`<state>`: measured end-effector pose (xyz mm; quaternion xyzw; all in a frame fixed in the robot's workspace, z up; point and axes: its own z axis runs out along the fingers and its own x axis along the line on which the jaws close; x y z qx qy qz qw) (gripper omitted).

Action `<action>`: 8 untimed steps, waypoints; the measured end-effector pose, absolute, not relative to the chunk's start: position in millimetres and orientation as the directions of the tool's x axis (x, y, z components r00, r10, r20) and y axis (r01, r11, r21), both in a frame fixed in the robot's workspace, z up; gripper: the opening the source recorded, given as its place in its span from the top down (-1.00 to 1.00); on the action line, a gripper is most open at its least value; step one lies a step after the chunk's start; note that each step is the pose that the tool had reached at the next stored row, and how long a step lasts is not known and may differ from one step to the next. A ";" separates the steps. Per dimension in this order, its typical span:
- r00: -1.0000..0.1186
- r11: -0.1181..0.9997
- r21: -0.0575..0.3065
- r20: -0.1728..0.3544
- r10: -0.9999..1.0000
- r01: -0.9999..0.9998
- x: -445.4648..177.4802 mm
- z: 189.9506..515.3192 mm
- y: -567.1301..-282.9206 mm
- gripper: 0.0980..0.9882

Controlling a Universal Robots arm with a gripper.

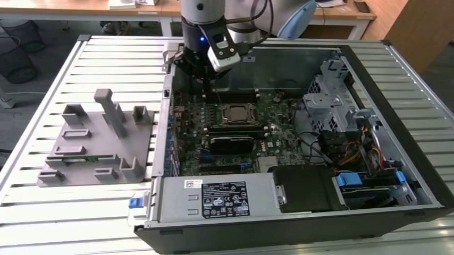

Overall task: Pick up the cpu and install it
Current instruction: 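Install the first cpu locking lever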

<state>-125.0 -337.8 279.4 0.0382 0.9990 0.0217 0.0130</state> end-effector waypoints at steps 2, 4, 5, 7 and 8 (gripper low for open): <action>-0.997 0.996 0.044 -0.024 0.077 0.076 -125.0 279.1 -343.4 0.96; -0.997 0.996 0.045 -0.025 0.077 0.076 -125.0 278.8 -345.1 0.96; -0.997 0.996 0.044 -0.024 0.077 0.076 -125.0 278.8 -345.1 0.96; -0.997 0.996 0.044 -0.024 0.077 0.076 -125.0 278.9 -345.0 0.96; -0.997 0.996 0.044 -0.024 0.077 0.076 -125.0 278.9 -345.0 0.96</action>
